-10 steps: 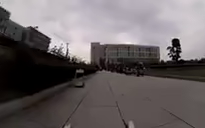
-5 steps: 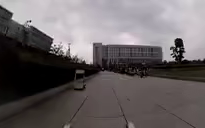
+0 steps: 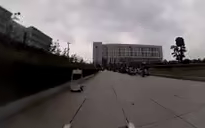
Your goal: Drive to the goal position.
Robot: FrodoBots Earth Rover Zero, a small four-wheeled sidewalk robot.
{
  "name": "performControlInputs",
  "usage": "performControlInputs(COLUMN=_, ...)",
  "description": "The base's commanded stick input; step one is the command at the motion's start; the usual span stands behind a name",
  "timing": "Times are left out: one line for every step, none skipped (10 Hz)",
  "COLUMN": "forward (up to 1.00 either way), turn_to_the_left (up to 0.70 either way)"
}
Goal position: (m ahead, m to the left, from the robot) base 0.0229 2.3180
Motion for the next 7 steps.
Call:
performControlInputs(forward=0.7, turn_to_the_left=0.0)
performControlInputs(forward=0.7, turn_to_the_left=0.0)
performControlInputs(forward=0.7, turn_to_the_left=0.0)
performControlInputs(forward=0.7, turn_to_the_left=0.0)
performControlInputs(forward=0.7, turn_to_the_left=0.0)
performControlInputs(forward=0.7, turn_to_the_left=0.0)
performControlInputs(forward=0.7, turn_to_the_left=0.0)
